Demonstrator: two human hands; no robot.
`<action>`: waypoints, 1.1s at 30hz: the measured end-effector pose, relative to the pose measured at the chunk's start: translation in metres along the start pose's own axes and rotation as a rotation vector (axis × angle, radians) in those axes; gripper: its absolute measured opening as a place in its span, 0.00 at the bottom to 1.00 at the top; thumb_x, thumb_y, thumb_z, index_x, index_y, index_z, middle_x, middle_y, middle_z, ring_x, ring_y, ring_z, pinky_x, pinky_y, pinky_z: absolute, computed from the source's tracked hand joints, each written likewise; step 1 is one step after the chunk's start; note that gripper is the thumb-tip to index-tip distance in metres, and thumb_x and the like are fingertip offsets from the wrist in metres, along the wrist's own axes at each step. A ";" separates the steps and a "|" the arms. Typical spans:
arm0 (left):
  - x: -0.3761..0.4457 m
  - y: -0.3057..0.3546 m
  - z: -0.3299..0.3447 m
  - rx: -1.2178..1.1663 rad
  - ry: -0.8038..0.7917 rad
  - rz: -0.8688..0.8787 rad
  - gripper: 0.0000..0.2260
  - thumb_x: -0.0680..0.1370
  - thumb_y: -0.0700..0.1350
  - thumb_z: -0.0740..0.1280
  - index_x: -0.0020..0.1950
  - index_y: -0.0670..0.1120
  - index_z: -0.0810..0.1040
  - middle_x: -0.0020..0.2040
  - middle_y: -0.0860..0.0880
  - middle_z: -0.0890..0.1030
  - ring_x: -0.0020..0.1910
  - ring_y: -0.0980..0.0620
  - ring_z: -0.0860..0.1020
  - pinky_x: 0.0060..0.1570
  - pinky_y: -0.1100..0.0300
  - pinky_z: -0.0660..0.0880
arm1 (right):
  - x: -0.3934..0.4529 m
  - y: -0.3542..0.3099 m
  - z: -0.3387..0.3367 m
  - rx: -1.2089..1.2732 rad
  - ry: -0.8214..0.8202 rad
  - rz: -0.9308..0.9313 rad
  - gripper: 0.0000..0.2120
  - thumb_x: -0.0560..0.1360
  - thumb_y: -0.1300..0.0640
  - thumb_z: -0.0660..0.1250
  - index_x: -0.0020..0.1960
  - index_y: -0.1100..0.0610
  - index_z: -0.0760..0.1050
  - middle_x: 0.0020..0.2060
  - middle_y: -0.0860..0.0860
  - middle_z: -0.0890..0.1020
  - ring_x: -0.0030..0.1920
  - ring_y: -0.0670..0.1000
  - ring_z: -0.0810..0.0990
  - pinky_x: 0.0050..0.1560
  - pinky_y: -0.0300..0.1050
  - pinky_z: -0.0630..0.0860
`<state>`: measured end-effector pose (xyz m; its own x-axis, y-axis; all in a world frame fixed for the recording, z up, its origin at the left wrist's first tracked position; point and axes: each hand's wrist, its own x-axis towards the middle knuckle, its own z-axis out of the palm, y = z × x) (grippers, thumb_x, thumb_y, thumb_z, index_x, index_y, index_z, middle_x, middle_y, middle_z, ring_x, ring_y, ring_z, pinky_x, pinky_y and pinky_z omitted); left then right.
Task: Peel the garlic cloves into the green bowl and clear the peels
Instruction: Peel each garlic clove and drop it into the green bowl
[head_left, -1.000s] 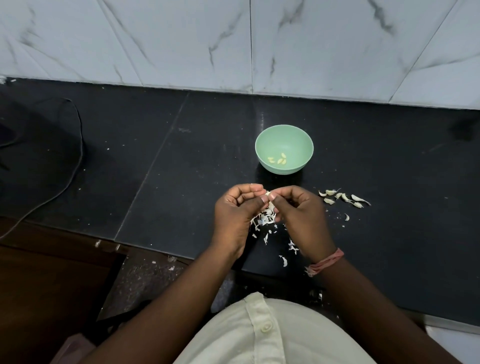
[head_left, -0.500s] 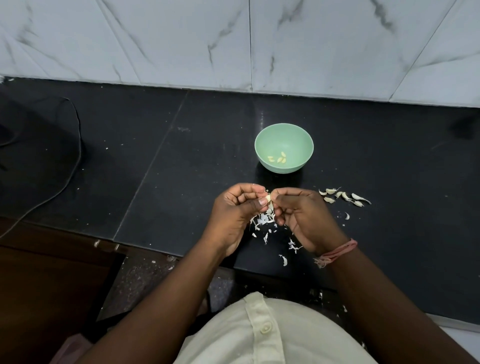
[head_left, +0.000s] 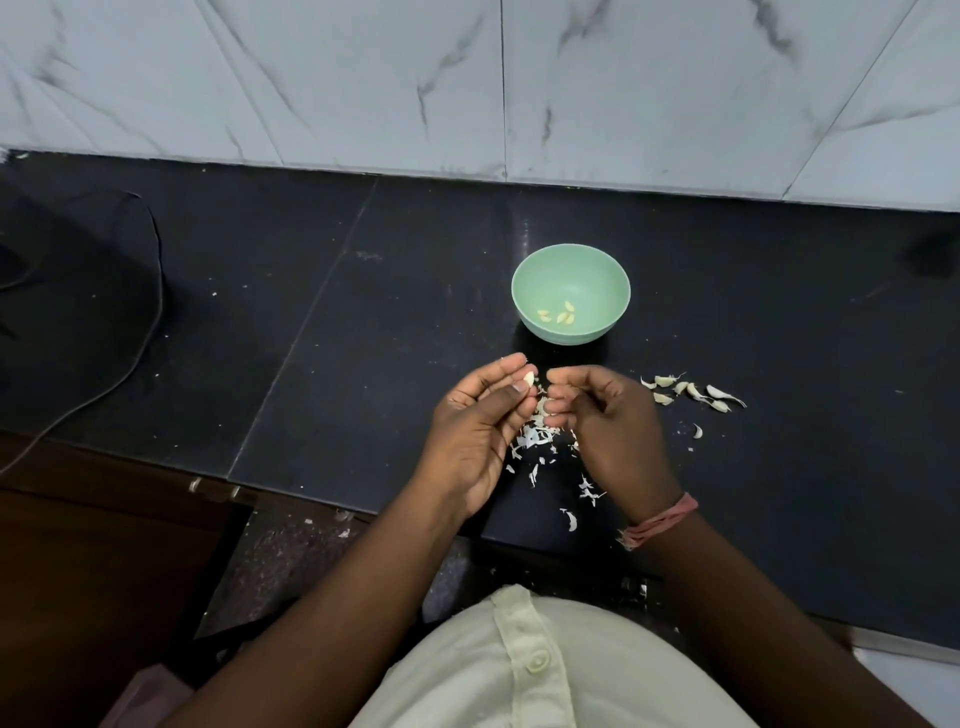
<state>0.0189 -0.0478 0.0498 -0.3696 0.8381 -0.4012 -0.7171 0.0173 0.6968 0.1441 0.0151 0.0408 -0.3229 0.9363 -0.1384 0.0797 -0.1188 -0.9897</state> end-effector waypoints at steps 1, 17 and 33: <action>0.000 0.000 0.001 0.000 0.018 0.008 0.12 0.77 0.30 0.68 0.59 0.37 0.81 0.53 0.41 0.85 0.50 0.49 0.83 0.54 0.60 0.81 | 0.000 0.001 0.000 -0.019 -0.005 -0.030 0.15 0.79 0.73 0.60 0.52 0.58 0.81 0.43 0.56 0.85 0.42 0.50 0.85 0.45 0.45 0.83; -0.004 0.001 0.004 0.046 0.087 0.056 0.08 0.76 0.33 0.70 0.55 0.37 0.81 0.42 0.44 0.84 0.39 0.53 0.82 0.43 0.66 0.80 | -0.003 -0.004 0.009 -0.140 0.011 -0.153 0.07 0.72 0.64 0.76 0.48 0.57 0.82 0.40 0.50 0.84 0.40 0.45 0.81 0.45 0.41 0.79; -0.006 -0.006 0.007 0.233 0.000 0.186 0.07 0.76 0.32 0.69 0.53 0.38 0.81 0.40 0.44 0.81 0.38 0.50 0.76 0.39 0.61 0.76 | -0.003 -0.009 0.007 0.161 -0.047 0.066 0.04 0.80 0.65 0.66 0.48 0.61 0.79 0.34 0.55 0.78 0.33 0.49 0.77 0.38 0.48 0.77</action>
<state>0.0300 -0.0492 0.0526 -0.4815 0.8389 -0.2538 -0.4819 -0.0116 0.8761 0.1376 0.0112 0.0497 -0.3657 0.9087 -0.2011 -0.0486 -0.2345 -0.9709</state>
